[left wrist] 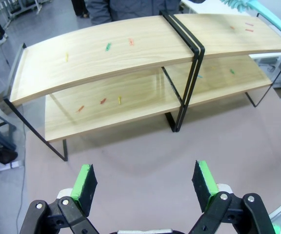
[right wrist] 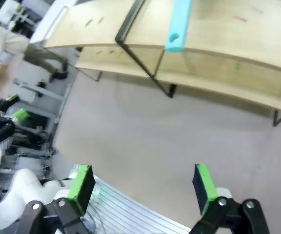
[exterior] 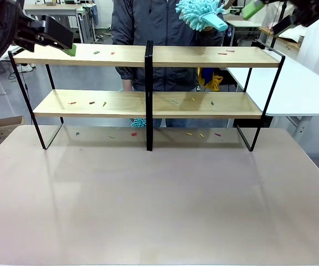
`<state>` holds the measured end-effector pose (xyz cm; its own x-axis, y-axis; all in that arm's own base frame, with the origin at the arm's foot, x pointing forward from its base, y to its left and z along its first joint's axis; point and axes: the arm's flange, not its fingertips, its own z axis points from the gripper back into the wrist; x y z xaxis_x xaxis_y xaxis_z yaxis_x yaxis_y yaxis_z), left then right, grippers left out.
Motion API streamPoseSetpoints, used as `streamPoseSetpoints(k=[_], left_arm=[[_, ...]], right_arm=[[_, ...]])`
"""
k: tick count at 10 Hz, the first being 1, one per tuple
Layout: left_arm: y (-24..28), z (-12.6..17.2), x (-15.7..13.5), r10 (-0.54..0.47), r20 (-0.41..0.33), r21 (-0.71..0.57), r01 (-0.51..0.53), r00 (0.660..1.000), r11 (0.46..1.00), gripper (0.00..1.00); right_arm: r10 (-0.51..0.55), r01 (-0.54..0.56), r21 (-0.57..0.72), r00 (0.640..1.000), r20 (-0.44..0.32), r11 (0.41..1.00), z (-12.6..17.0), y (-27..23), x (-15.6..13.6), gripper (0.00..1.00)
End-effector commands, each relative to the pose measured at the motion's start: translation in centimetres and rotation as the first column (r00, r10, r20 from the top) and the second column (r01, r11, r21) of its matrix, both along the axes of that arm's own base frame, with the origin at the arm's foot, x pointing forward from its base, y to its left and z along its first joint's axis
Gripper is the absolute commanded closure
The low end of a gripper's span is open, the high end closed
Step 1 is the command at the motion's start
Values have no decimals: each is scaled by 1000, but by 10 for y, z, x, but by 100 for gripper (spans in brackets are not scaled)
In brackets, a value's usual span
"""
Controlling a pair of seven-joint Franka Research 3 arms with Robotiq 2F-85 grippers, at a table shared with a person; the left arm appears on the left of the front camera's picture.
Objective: Clean the shelves.
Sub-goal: Pick up the Duster when the human hands it over.
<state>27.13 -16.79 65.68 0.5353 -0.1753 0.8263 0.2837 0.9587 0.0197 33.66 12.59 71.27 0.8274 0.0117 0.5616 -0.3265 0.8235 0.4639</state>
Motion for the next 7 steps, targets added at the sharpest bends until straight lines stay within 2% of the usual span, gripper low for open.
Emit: streamPoseSetpoints(k=[1,2,4,6,7], left_arm=[[0,1,-1,2,0,-6,-2,1000,1000,0],[0,1,-1,2,0,-6,-2,1000,1000,0],[0,1,-1,2,0,-6,-2,1000,1000,0],[0,1,-1,2,0,-6,-2,1000,1000,0],[0,1,-1,2,0,-6,-2,1000,1000,0]], right_arm=[[78,-59,207,993,-87,977,1,-18,75,0],[143,-104,297,983,-113,949,-3,-18,118,0],[132,-44,409,973,-190,912,-19,-19,179,0],[111,19,482,964,-240,876,-42,-17,216,0],[94,40,521,969,-229,853,-48,-20,221,0]])
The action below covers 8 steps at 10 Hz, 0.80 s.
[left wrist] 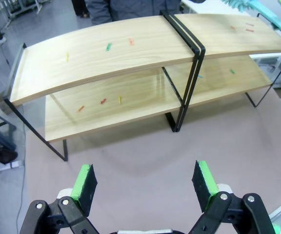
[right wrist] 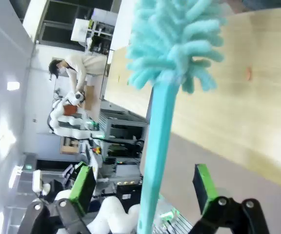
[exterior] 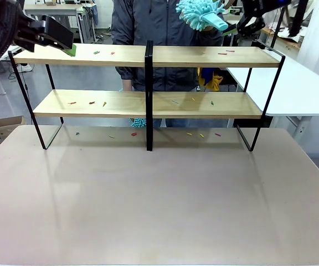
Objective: Clean the shelves.
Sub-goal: Pick up the Duster when the human hands it over.
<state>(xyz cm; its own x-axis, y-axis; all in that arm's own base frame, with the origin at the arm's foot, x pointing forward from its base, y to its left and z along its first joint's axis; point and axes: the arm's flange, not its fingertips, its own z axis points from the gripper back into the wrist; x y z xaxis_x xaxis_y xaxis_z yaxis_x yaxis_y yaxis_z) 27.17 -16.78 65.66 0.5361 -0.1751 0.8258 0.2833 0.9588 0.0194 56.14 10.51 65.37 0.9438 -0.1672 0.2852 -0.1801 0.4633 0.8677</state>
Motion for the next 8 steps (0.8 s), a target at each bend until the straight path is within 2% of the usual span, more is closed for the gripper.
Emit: streamPoseSetpoints(k=[1,4,5,6,7,8], left_arm=[[0,1,-1,2,1,-6,-2,1000,1000,0],[0,1,-1,2,1,-6,-2,1000,1000,0],[0,1,-1,2,1,-6,-2,1000,1000,0],[0,1,-1,2,1,-6,-2,1000,1000,0],[0,1,-1,2,1,-6,-2,1000,1000,0],[0,1,-1,2,1,-6,-2,1000,1000,0]], right_arm=[[-36,36,51,999,-2,998,7,-3,-4,0],[-38,39,55,999,-20,998,-1,-1,-4,0],[-53,53,57,999,-7,997,-3,0,-4,10],[-62,63,56,998,-25,996,-5,-1,-4,56],[-58,60,63,998,-34,996,-7,-2,-4,67],[-59,60,71,998,-27,996,-6,-4,-6,100]])
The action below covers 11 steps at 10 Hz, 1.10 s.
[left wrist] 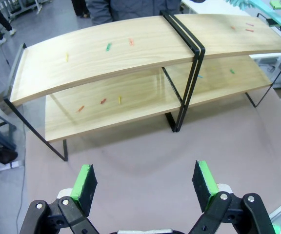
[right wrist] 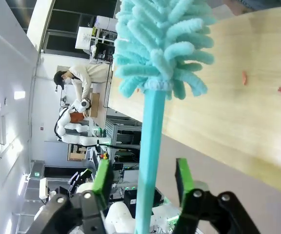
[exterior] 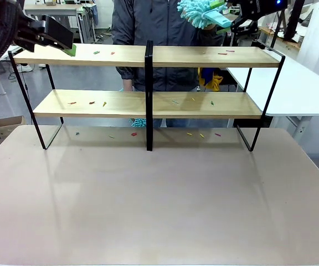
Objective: Clean the shelves.
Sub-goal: Pick up the Duster when the human hands it over.
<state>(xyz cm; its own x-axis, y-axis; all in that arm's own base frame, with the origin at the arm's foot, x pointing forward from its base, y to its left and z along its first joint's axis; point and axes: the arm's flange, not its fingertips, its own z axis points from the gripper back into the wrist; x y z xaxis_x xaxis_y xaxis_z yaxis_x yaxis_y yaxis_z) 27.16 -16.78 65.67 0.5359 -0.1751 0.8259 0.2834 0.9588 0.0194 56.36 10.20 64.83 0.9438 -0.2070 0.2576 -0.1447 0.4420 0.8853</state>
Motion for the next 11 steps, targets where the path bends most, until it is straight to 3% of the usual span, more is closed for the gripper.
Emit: streamPoseSetpoints(k=[1,2,3,4,8,10,11], left_arm=[[0,1,-1,2,1,-6,-2,1000,1000,0],[0,1,-1,2,1,-6,-2,1000,1000,0],[0,1,-1,2,1,-6,-2,1000,1000,0],[0,1,-1,2,1,-6,-2,1000,1000,0],[0,1,-1,2,1,-6,-2,1000,1000,0],[0,1,-1,2,1,-6,-2,1000,1000,0],[0,1,-1,2,1,-6,-2,1000,1000,0]], right_arm=[[-21,20,40,1000,12,999,0,-1,-10,100],[-19,18,40,1000,20,999,0,-1,-11,100],[-16,15,40,1000,21,999,0,-2,-12,93],[-15,14,39,1000,19,999,-1,-2,-12,100],[-32,32,18,999,20,999,4,-10,-18,100],[-30,33,-57,998,60,998,24,-32,-51,100],[-4,1,-181,1000,-15,983,37,-57,-82,100]])
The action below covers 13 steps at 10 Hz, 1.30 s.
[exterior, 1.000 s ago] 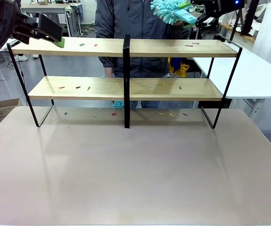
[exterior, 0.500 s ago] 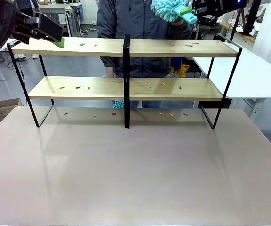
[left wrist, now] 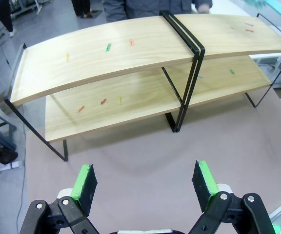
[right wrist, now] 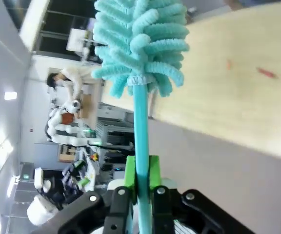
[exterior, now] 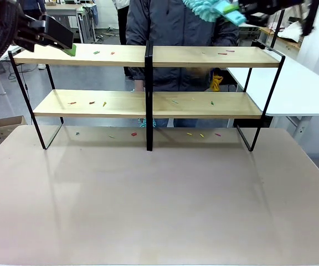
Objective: Clean the shelves.
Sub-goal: Pick up the Duster when the human hands it over.
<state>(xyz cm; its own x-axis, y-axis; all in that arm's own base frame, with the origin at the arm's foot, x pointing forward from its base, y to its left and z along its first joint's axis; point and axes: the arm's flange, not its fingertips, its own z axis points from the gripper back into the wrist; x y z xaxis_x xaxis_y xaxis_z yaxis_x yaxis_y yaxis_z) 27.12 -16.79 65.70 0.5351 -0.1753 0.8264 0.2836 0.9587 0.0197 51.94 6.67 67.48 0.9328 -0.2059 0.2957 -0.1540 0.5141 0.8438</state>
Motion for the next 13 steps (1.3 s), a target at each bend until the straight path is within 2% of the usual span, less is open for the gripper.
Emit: streamPoseSetpoints(k=[1,2,3,6,8,10,11,13], left_arm=[[0,0,0,2,0,-6,-2,1000,1000,0],[0,0,0,2,0,-6,-2,1000,1000,0],[0,0,0,2,0,-6,-2,1000,1000,0],[0,0,0,2,0,-6,-2,1000,1000,0],[0,0,0,2,0,-6,-2,1000,1000,0],[0,0,0,2,0,-6,-2,1000,1000,0],[0,0,0,2,0,-6,-2,1000,1000,0],[0,0,0,2,0,-6,-2,1000,1000,0]], right_arm=[[-58,43,-203,996,-69,978,19,-57,-79,100],[-86,62,-266,993,-82,962,25,-98,-126,100],[-51,10,-252,986,-156,968,28,-144,-177,100],[-95,72,-231,992,-87,970,13,-230,-278,100],[-112,114,-217,993,21,970,0,-256,-316,100],[-29,107,-299,966,255,948,-21,-262,-324,100],[-106,107,-225,994,14,968,8,-268,-328,100],[-106,107,-225,994,14,968,8,-268,-328,100]])
